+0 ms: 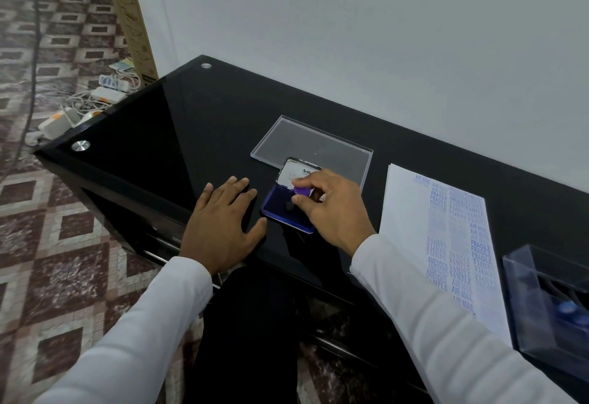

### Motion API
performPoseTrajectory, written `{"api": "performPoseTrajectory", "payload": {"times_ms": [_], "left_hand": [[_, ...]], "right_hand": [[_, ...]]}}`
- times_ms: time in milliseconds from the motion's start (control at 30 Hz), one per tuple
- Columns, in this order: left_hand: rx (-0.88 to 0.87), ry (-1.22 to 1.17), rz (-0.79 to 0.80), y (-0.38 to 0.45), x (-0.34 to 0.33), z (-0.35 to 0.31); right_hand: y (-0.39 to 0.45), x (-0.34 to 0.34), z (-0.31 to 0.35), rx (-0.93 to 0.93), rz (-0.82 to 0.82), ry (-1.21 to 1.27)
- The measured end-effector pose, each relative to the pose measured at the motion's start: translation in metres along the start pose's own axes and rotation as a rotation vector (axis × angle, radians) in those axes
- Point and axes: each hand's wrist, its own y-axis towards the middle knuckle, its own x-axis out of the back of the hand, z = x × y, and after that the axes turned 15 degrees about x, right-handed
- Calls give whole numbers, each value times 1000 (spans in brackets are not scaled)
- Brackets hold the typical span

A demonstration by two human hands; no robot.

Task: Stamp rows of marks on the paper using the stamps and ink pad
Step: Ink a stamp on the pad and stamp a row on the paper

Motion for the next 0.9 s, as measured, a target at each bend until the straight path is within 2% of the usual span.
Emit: {"api": "performPoseTrajectory", "payload": {"times_ms": [433,733,900], "left_hand": [[8,1,7,0,2,-3],[40,-20,65,4,5,-6],[54,-104,37,8,12,-21]], "right_hand": [[-1,1,-2,-9,12,6],[0,0,-5,-21,10,20],[-3,8,-9,-33,-55,75]]}}
